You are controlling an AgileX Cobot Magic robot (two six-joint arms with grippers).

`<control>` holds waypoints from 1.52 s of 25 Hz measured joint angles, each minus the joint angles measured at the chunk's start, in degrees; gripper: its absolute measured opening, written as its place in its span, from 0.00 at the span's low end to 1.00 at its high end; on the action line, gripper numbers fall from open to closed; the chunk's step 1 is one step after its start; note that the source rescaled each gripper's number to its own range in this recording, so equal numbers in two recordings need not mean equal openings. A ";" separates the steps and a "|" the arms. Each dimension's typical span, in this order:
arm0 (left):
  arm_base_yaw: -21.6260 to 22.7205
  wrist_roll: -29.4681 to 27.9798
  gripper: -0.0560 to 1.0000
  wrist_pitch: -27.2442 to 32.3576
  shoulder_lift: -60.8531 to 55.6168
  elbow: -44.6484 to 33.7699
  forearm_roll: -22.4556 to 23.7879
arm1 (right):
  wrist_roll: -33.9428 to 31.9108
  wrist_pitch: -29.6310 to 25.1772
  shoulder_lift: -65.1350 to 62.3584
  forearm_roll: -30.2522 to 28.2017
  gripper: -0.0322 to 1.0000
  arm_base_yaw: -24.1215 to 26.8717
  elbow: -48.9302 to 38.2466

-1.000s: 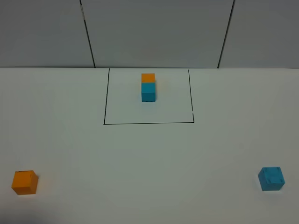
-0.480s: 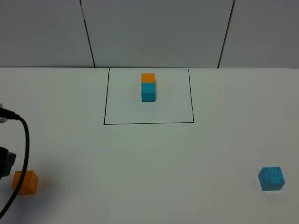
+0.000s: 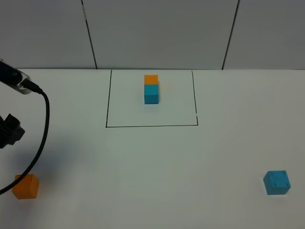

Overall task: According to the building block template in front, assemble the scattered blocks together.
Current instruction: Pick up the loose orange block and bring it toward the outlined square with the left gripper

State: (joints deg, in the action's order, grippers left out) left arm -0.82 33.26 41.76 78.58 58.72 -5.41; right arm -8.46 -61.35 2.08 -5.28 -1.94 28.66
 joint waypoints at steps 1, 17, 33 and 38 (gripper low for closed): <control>0.00 1.13 0.85 0.56 0.99 1.02 0.00 | 0.00 0.00 0.00 0.00 0.03 0.00 0.00; 0.00 20.90 0.85 3.91 7.40 2.32 0.17 | 0.00 0.00 0.00 0.00 0.03 0.00 0.00; -9.94 23.91 0.85 6.98 24.64 2.36 15.76 | 0.00 0.00 0.00 0.00 0.03 0.00 0.00; -10.06 26.24 0.85 7.10 25.17 1.86 15.88 | 0.05 0.00 0.00 0.00 0.03 0.00 0.00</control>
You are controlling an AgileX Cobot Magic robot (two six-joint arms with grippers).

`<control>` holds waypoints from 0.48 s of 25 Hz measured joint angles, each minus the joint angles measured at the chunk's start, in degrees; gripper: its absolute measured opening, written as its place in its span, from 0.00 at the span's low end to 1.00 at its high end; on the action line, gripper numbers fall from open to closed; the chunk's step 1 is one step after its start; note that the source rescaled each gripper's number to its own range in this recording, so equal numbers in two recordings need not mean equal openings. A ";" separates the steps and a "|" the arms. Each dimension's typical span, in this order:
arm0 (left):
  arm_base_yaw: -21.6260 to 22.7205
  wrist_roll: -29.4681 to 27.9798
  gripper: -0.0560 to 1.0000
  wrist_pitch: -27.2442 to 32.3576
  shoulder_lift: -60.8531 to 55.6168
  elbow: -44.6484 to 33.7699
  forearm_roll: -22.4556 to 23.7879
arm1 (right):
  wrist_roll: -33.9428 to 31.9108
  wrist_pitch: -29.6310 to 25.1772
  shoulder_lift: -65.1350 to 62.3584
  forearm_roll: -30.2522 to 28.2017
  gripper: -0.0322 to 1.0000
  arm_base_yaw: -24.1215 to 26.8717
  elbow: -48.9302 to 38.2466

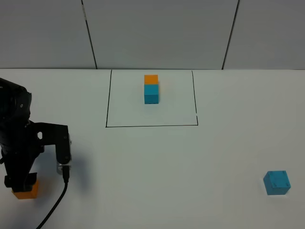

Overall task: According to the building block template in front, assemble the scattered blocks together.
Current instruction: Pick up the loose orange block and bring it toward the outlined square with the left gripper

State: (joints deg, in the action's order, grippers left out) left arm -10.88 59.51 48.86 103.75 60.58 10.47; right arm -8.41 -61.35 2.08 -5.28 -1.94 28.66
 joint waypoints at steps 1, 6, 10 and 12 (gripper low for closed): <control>0.00 0.67 0.85 0.06 0.00 -0.13 0.06 | 0.00 0.00 0.00 0.00 0.03 0.00 0.00; 0.00 3.62 0.85 -0.17 0.00 -0.77 0.01 | 0.00 0.00 0.00 0.00 0.03 0.00 0.00; 0.68 4.34 0.85 -2.06 0.00 -0.77 -2.12 | 0.00 0.00 0.00 0.00 0.03 0.00 0.00; 1.59 6.13 0.85 -2.73 0.00 -0.77 -5.01 | 0.00 0.00 0.00 0.00 0.03 0.00 0.00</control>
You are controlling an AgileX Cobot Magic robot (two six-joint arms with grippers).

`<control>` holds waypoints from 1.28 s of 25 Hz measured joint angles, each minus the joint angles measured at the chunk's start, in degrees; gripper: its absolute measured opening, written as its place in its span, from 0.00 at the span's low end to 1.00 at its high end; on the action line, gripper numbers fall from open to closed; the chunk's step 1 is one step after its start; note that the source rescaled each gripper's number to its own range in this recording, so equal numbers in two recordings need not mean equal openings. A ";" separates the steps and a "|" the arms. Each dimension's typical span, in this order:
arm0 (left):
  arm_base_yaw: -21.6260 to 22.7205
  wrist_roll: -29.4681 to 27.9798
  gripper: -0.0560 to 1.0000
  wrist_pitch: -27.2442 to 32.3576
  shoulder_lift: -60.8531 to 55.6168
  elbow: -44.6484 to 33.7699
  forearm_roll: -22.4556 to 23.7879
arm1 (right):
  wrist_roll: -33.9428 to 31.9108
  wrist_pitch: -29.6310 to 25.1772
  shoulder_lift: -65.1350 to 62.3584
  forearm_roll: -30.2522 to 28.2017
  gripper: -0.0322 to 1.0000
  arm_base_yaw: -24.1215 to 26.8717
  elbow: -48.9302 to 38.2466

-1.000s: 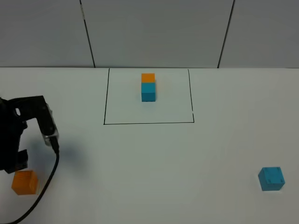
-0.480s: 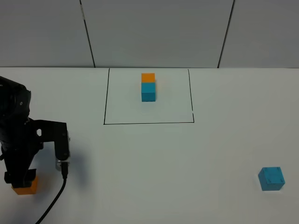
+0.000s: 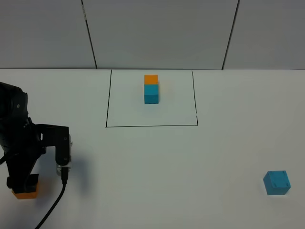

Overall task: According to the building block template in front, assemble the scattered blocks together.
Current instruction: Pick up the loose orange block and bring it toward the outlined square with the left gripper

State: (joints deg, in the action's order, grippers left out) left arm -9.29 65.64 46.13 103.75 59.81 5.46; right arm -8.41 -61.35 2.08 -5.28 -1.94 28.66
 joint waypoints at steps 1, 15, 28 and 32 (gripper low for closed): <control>0.46 1.30 0.85 -0.06 0.00 0.00 -1.65 | 0.00 0.00 0.00 0.00 0.03 0.00 0.00; 3.90 9.68 0.85 3.72 -2.56 -0.06 -6.05 | -0.04 0.00 0.00 0.00 0.03 0.00 0.00; 3.90 9.72 0.86 -2.40 -3.92 -6.83 -2.48 | -0.04 0.00 0.00 0.00 0.03 0.00 0.00; 3.97 9.99 0.86 -7.44 -5.00 -9.50 -2.37 | -0.04 0.00 0.00 0.00 0.03 0.00 0.00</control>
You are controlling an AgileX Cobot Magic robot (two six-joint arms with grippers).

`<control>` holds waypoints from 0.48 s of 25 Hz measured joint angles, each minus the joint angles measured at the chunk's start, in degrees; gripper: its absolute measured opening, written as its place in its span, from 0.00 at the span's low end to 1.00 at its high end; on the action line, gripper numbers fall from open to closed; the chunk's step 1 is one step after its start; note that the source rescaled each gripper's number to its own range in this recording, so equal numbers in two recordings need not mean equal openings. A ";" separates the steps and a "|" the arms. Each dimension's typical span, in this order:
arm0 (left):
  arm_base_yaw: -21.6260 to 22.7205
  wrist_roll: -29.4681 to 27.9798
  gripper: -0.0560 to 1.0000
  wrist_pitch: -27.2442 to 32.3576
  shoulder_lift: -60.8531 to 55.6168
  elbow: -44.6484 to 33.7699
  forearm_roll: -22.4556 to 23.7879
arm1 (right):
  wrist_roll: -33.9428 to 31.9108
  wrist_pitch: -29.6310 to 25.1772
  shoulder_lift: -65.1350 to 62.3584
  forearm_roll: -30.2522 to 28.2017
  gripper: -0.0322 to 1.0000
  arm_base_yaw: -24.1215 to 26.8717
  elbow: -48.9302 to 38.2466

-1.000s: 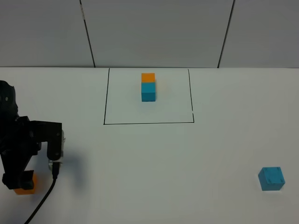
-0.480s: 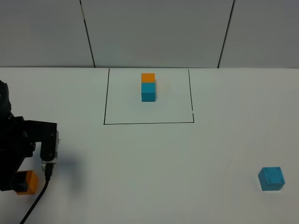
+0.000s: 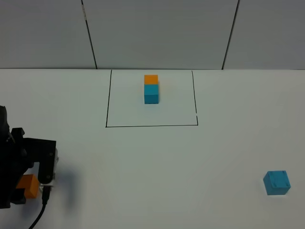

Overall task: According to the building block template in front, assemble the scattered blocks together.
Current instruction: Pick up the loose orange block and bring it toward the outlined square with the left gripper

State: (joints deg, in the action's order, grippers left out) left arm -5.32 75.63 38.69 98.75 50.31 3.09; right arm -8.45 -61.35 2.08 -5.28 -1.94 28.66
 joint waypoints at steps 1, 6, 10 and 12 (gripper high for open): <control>0.26 0.37 0.86 -0.14 0.00 -0.19 0.00 | 0.00 0.00 0.00 0.00 0.03 0.00 0.00; 3.16 1.85 0.86 -0.72 0.11 -0.64 -1.03 | 0.00 0.00 0.00 0.00 0.03 0.00 0.00; 5.53 4.49 0.86 -0.72 0.11 -0.64 -1.98 | 0.00 0.00 0.00 0.00 0.03 0.00 0.00; 5.87 7.65 0.86 -0.78 0.31 -0.64 -4.08 | 0.00 0.00 0.00 0.00 0.03 0.00 0.00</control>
State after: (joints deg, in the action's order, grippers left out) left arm 0.56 83.29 37.91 99.06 49.68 -1.00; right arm -8.45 -61.35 2.08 -5.28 -1.94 28.66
